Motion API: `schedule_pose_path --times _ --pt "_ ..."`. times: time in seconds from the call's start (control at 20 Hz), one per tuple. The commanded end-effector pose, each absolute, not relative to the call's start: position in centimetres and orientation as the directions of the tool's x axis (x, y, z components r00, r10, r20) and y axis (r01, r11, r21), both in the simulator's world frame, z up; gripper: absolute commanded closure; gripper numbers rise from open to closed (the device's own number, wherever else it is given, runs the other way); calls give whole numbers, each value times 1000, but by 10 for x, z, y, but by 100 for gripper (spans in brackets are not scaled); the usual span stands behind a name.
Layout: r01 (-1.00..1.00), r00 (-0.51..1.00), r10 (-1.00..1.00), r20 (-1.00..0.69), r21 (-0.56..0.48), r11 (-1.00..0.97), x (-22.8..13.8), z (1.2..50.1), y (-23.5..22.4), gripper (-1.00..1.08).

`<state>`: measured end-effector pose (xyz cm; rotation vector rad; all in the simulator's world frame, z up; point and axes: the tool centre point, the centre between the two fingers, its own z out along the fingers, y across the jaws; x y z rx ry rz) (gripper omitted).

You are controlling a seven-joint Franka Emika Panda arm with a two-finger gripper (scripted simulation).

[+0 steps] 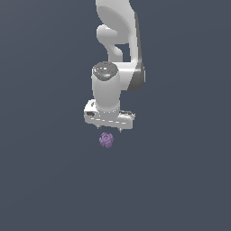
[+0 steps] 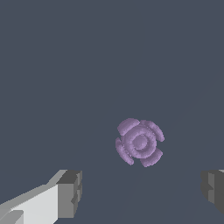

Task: Pick up the object and move it to a goal position.

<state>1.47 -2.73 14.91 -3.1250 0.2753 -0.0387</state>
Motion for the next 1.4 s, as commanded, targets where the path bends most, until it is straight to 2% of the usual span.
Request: schedule_pose_path --times 0.0,0.45,0.8,1.35 --pt "-224 975 -224 15 -6 -975 16 130 -34 -92" --pt "-315 949 -315 0 0 -949 15 92 -48 -92" --pt "-314 949 -314 -1 0 -949 15 86 -48 -92" --pt "-318 948 -318 0 0 -948 15 41 -48 -92"
